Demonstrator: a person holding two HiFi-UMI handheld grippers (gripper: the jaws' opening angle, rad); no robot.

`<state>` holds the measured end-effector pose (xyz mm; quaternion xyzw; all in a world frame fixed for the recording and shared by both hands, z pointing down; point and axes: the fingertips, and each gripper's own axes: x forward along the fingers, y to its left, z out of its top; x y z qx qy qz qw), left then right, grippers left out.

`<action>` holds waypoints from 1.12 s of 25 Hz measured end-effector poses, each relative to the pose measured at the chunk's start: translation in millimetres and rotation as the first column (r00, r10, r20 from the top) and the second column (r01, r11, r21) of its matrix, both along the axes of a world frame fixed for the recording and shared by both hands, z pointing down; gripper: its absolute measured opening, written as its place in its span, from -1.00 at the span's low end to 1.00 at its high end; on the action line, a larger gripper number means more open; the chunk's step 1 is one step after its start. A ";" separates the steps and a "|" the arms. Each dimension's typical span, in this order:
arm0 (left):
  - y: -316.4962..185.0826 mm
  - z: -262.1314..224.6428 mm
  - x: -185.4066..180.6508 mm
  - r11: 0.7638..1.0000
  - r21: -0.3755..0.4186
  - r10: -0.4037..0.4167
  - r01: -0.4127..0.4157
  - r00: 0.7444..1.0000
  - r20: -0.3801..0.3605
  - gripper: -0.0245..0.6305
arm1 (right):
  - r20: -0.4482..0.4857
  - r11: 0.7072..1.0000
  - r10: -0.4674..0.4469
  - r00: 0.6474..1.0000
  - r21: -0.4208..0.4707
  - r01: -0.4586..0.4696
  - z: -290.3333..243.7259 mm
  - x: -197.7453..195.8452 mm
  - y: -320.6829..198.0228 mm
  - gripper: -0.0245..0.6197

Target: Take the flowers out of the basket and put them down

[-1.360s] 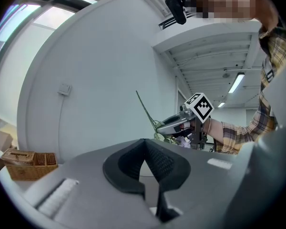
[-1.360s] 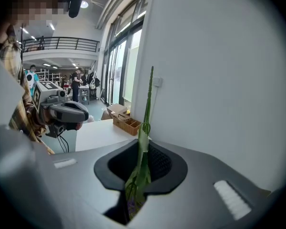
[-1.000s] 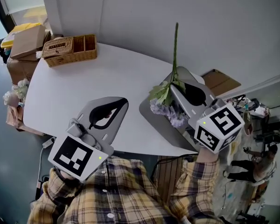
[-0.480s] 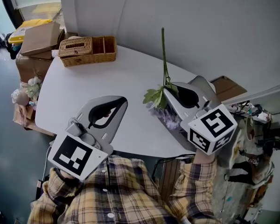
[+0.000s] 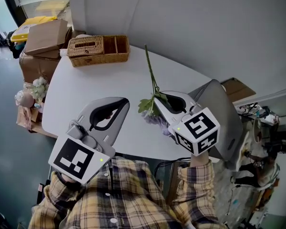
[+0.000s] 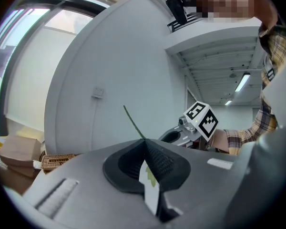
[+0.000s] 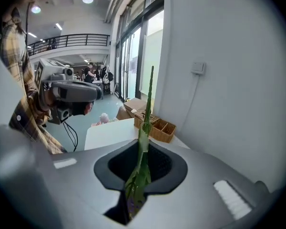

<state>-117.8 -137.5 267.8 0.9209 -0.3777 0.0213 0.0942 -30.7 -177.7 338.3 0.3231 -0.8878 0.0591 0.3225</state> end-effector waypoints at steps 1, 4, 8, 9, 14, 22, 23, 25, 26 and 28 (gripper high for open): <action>-0.4 1.8 -1.6 1.000 -0.003 0.001 -0.001 1.000 -0.001 -0.89 | -0.007 1.000 0.003 1.000 -0.019 -0.003 11.1 -1.1 1.0 -0.78; -2.0 7.8 -6.8 1.000 -0.012 0.001 -0.001 1.000 -0.007 -0.89 | -0.012 0.997 0.001 1.000 -0.080 -0.002 45.1 -5.9 5.2 -0.78; -3.5 15.0 -9.1 1.000 -0.022 0.006 -0.007 1.000 -0.011 -0.89 | -0.023 0.990 0.010 1.000 -0.142 -0.014 83.2 -7.6 10.6 -0.78; -3.9 16.7 -9.3 1.000 -0.025 0.007 -0.008 1.000 -0.012 -0.89 | -0.026 0.988 0.015 1.000 -0.154 -0.019 90.8 -7.4 11.4 -0.78; -8.1 25.0 -8.6 0.999 -0.048 0.008 -0.009 1.000 -0.013 -0.89 | -0.050 0.974 0.020 0.999 -0.223 -0.031 126.7 -7.6 14.3 -0.78; -9.4 38.7 -12.7 0.997 -0.075 -0.004 0.004 1.000 -0.002 -0.89 | -0.104 0.943 -0.046 0.993 -0.334 0.009 182.9 -20.5 20.3 -0.76; -9.6 39.9 -14.6 0.997 -0.079 -0.009 0.009 1.000 0.000 -0.89 | -0.106 0.937 -0.053 0.993 -0.348 0.013 189.0 -22.6 20.3 -0.75; -9.6 41.9 -19.0 0.996 -0.085 -0.022 0.022 1.000 0.002 -0.89 | -0.106 0.927 -0.066 0.992 -0.375 0.022 199.8 -26.9 19.7 -0.74; -9.6 43.0 -21.4 0.996 -0.087 -0.028 0.029 1.000 0.003 -0.89 | -0.107 0.922 -0.074 0.992 -0.387 0.027 204.7 -29.3 19.3 -0.73; -9.8 45.0 -26.7 0.995 -0.089 -0.038 0.038 0.999 0.004 -0.89 | -0.111 0.914 -0.087 0.990 -0.405 0.034 213.7 -34.4 17.9 -0.72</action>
